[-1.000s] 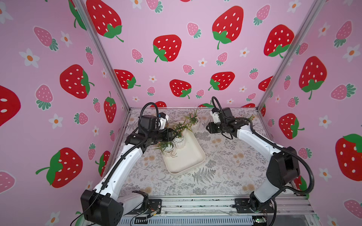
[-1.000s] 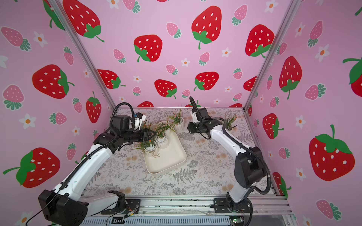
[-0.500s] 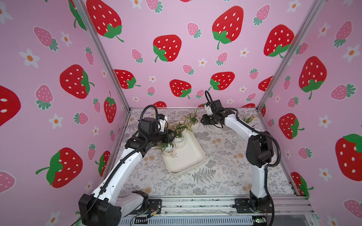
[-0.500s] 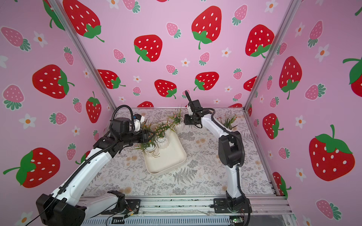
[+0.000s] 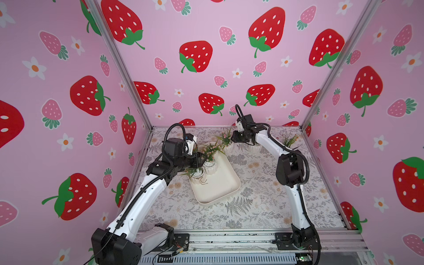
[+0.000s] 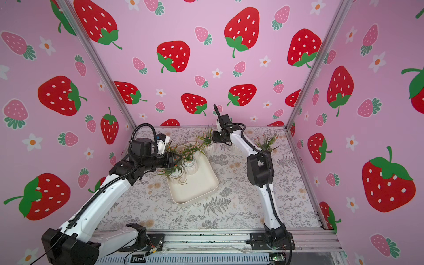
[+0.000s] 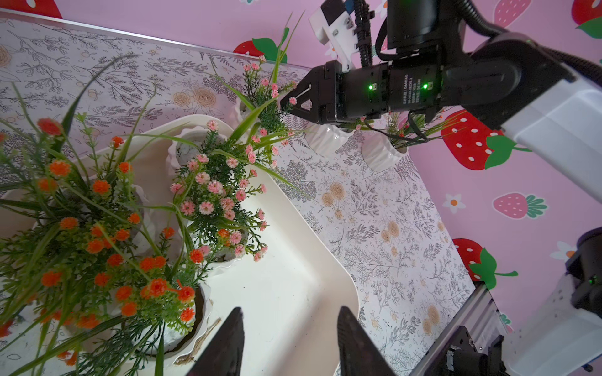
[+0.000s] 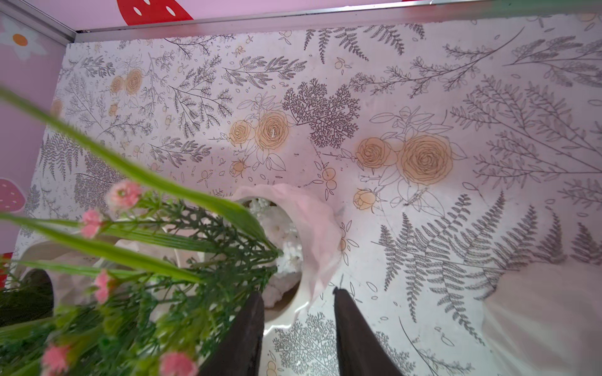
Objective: Put the potted gypsophila into the storage box
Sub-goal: Pick up the baby's breath potted plant from the center of the board.
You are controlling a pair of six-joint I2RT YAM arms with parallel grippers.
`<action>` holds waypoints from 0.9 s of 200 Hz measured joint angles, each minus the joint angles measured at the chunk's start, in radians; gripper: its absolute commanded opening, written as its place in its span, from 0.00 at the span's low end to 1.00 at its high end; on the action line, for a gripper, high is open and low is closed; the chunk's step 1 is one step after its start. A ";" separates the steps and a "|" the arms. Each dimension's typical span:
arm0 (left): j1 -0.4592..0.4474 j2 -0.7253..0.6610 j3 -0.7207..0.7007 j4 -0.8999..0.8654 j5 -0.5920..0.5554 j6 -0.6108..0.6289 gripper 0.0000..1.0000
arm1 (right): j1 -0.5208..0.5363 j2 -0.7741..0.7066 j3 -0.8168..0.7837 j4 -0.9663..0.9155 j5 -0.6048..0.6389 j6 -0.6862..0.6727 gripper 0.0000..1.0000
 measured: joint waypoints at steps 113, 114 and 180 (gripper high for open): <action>0.000 0.002 0.000 0.000 -0.014 0.006 0.50 | 0.000 0.113 0.116 -0.054 0.004 0.010 0.25; 0.000 0.002 0.000 -0.001 -0.014 0.006 0.50 | 0.000 0.113 0.117 -0.054 0.004 0.010 0.25; 0.000 0.004 0.000 -0.001 -0.016 0.006 0.51 | 0.000 0.141 0.169 -0.076 0.008 0.002 0.09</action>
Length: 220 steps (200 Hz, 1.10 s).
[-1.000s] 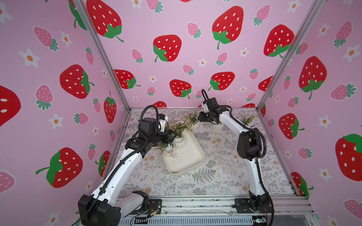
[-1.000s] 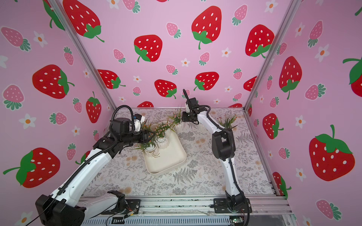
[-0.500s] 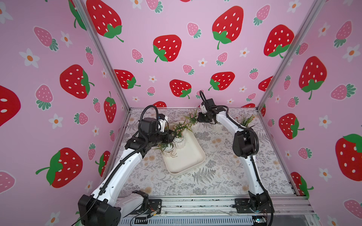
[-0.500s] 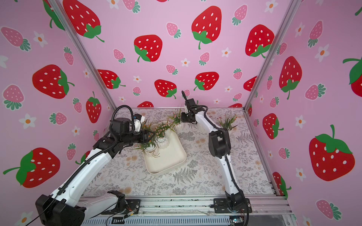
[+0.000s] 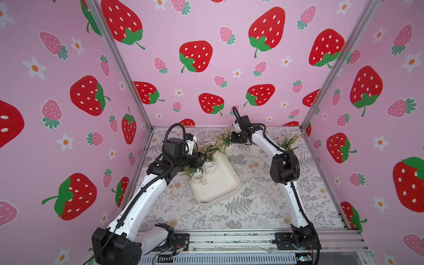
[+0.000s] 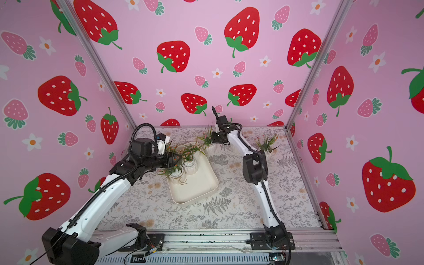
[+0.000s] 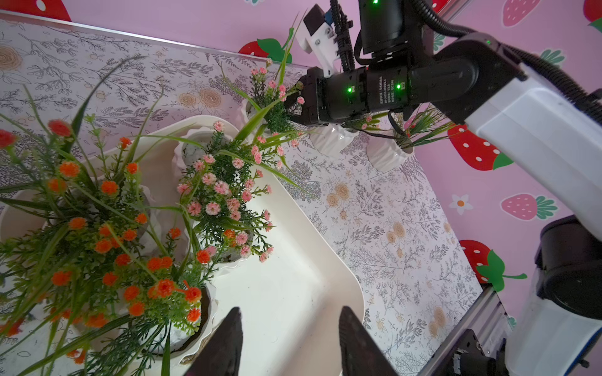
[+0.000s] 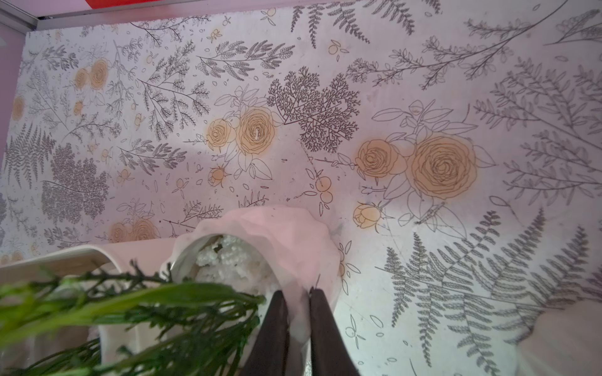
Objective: Put the potted gypsophila into the storage box
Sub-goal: Pick up the baby's breath potted plant from the center of the board.
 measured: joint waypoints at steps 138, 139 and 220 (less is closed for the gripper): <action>0.000 0.000 0.000 -0.002 0.000 0.000 0.51 | -0.005 -0.164 -0.242 0.069 0.033 0.010 0.00; 0.000 0.000 0.000 -0.002 0.000 0.000 0.51 | -0.005 -0.166 -0.246 0.069 0.033 0.010 0.00; 0.000 0.000 0.000 -0.002 0.001 0.000 0.51 | -0.008 -0.381 -0.471 0.138 0.048 0.018 0.00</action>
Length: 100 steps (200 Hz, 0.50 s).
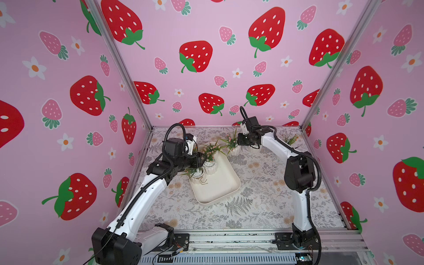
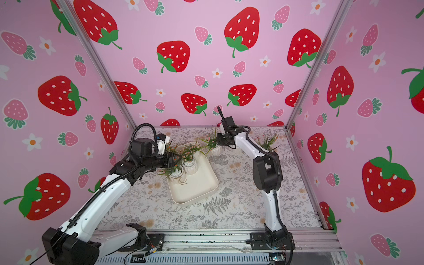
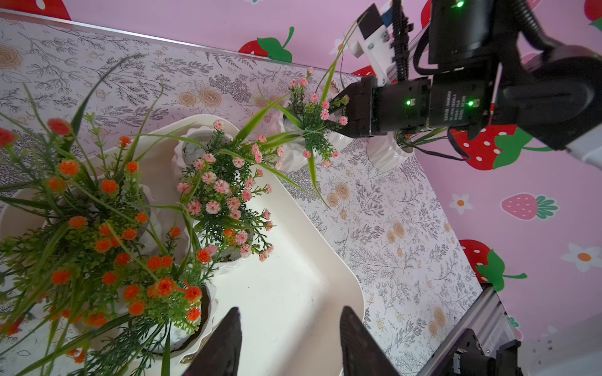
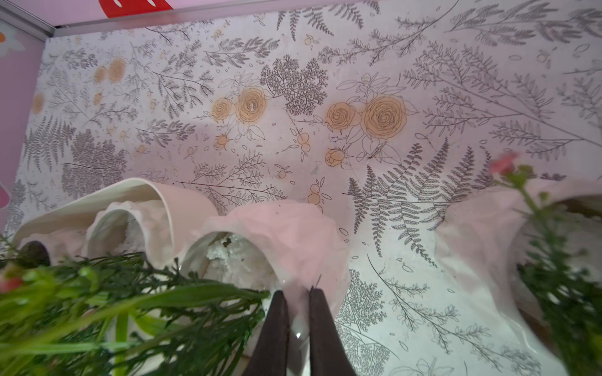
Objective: Put the potted gypsophila into the storage box
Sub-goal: Pick up the baby's breath potted plant from the center of the board.
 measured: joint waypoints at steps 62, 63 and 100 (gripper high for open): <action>0.000 0.000 0.000 0.000 0.002 0.000 0.51 | 0.000 -0.233 -0.208 0.045 -0.004 0.005 0.00; 0.000 0.000 0.000 0.000 0.002 0.000 0.51 | 0.000 -0.236 -0.211 0.045 -0.005 0.005 0.00; 0.000 0.000 0.000 0.001 0.002 -0.001 0.51 | 0.000 -0.373 -0.321 0.045 -0.027 -0.004 0.00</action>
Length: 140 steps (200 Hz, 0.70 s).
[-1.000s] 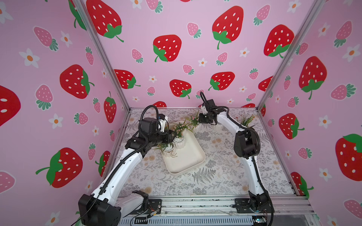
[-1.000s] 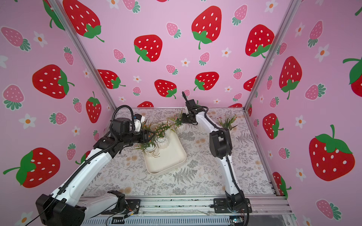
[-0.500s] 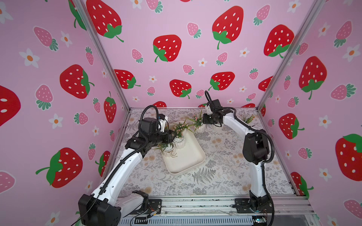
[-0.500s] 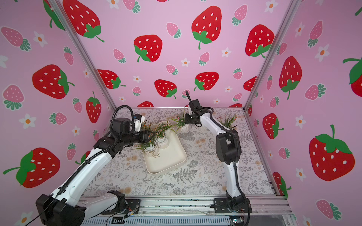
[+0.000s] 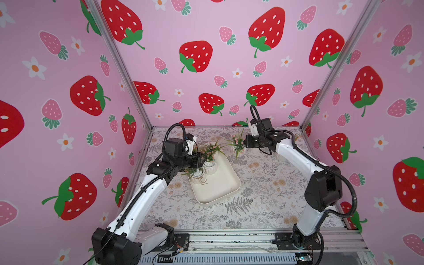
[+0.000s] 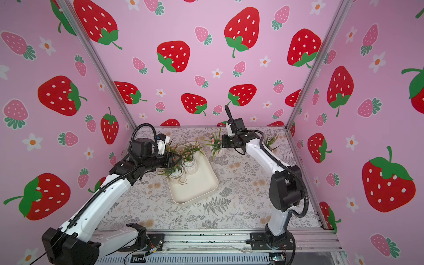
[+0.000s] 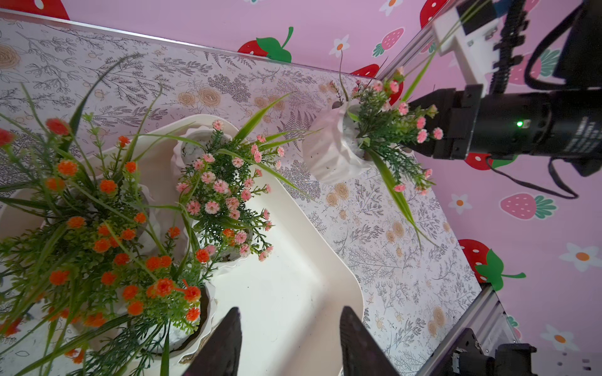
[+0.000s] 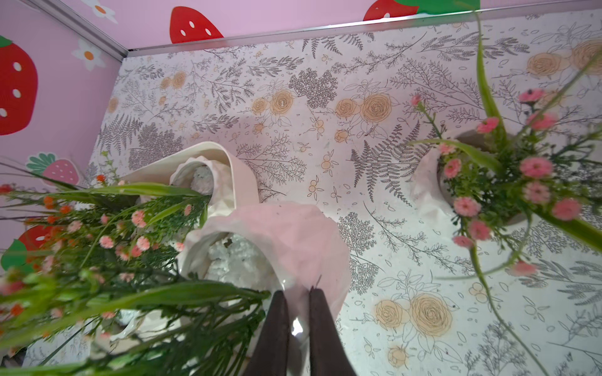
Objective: Put the potted gypsophila into the storage box
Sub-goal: Pick up the baby's breath potted plant from the center of the board, then place the baby's breath potted plant at the storage box.
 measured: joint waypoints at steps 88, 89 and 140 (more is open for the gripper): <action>-0.012 -0.008 0.000 0.001 0.007 -0.006 0.51 | 0.000 -0.200 -0.194 -0.022 -0.171 -0.072 0.00; -0.012 -0.008 0.000 0.001 0.007 -0.006 0.51 | 0.000 -0.201 -0.195 -0.022 -0.173 -0.072 0.00; -0.023 -0.020 0.000 0.001 0.006 -0.006 0.51 | 0.041 -0.249 -0.239 -0.039 -0.267 -0.146 0.00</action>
